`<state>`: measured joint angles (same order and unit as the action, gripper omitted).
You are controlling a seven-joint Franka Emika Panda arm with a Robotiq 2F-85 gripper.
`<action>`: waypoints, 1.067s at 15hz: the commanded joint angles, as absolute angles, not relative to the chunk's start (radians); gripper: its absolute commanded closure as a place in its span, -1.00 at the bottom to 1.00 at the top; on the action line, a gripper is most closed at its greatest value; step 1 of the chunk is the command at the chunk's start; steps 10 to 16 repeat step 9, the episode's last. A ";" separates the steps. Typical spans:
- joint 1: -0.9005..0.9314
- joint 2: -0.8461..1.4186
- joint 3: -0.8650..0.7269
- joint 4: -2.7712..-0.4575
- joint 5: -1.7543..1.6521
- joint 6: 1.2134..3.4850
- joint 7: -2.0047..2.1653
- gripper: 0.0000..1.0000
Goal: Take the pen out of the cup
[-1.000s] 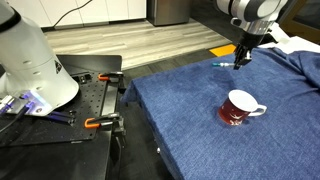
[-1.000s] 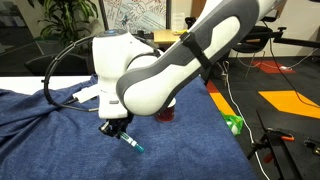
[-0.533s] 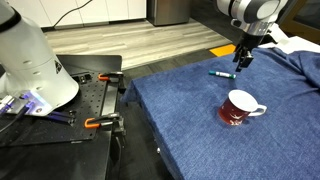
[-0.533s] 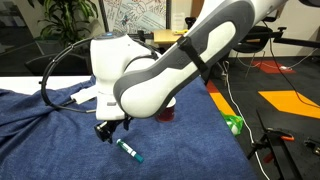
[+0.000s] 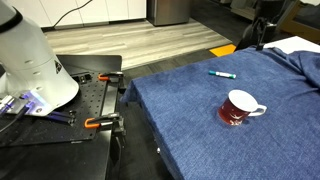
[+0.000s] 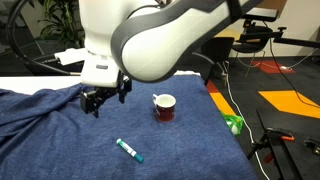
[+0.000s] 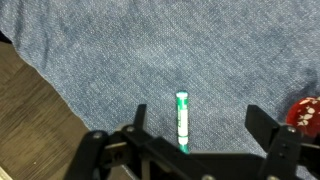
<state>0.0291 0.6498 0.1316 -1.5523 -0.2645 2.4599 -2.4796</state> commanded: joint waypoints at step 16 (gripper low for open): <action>0.063 0.397 0.078 -1.769 -0.384 2.472 -2.289 -1.00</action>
